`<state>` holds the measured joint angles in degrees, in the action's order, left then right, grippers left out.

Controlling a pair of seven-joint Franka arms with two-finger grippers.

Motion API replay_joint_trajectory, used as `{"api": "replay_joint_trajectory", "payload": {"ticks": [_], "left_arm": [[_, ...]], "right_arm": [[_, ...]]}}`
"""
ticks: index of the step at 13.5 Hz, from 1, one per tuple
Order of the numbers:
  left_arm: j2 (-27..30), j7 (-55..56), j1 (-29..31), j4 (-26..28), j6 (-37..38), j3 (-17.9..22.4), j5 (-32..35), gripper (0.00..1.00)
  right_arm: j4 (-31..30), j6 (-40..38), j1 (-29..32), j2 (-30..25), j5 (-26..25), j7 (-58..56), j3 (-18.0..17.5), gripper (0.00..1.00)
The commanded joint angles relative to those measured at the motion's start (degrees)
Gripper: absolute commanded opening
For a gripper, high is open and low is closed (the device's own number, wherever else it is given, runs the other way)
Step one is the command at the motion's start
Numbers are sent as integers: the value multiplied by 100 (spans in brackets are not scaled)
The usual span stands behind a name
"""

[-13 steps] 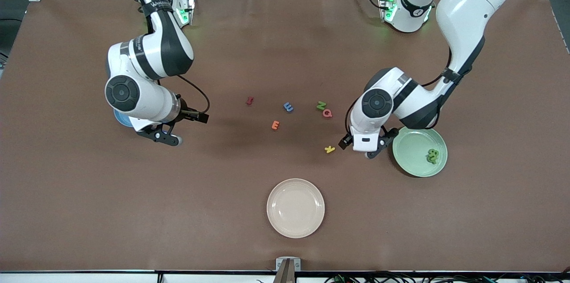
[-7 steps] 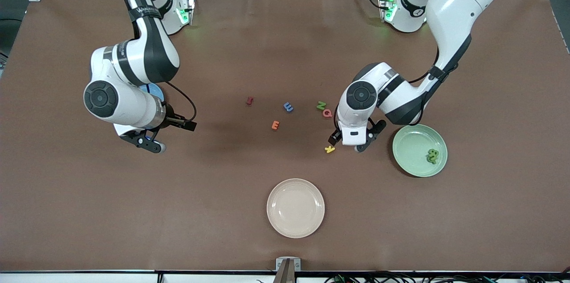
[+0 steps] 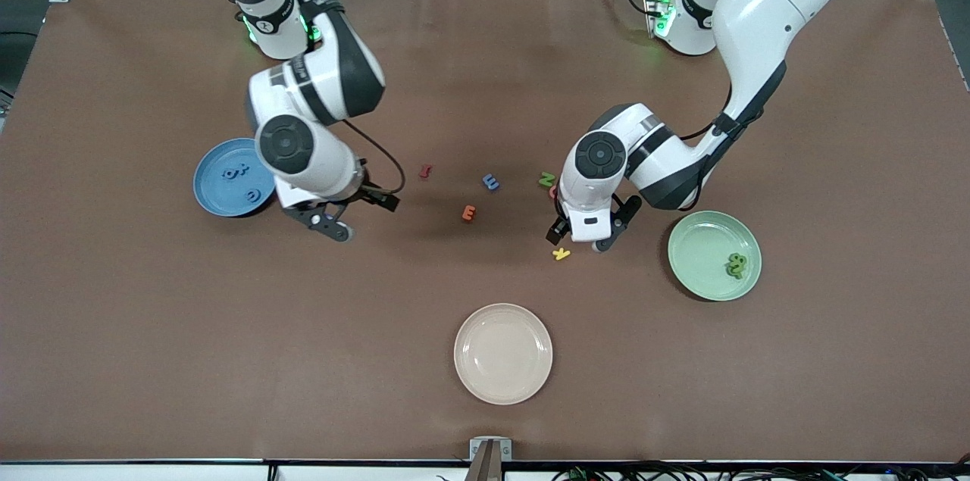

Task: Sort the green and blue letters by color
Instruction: 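Move both grippers back over the remaining letters, then grasp the blue m with the right gripper while the left reaches N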

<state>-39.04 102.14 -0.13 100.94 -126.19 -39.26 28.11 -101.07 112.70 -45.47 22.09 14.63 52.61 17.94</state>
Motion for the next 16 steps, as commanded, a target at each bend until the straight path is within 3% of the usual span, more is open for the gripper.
{"api": "replay_joint_trajectory", "payload": {"ticks": [1, 5, 11, 16], "left_arm": [[-42, 297, -57, 31, -143, -2, 90, 100], [-60, 499, -67, 119, -327, 6, 125, 100], [-113, 640, -110, 145, -450, 6, 142, 100], [-148, 702, -207, 145, -486, 33, 151, 100]], "right_arm": [[113, 426, -496, 312, 171, 1388, 51, 100], [140, 1050, -945, 752, 293, 2663, 42, 100], [166, 2289, -1622, 1455, 321, 2869, 42, 100], [166, 2520, -1939, 1719, 330, 3299, 34, 100]]}}
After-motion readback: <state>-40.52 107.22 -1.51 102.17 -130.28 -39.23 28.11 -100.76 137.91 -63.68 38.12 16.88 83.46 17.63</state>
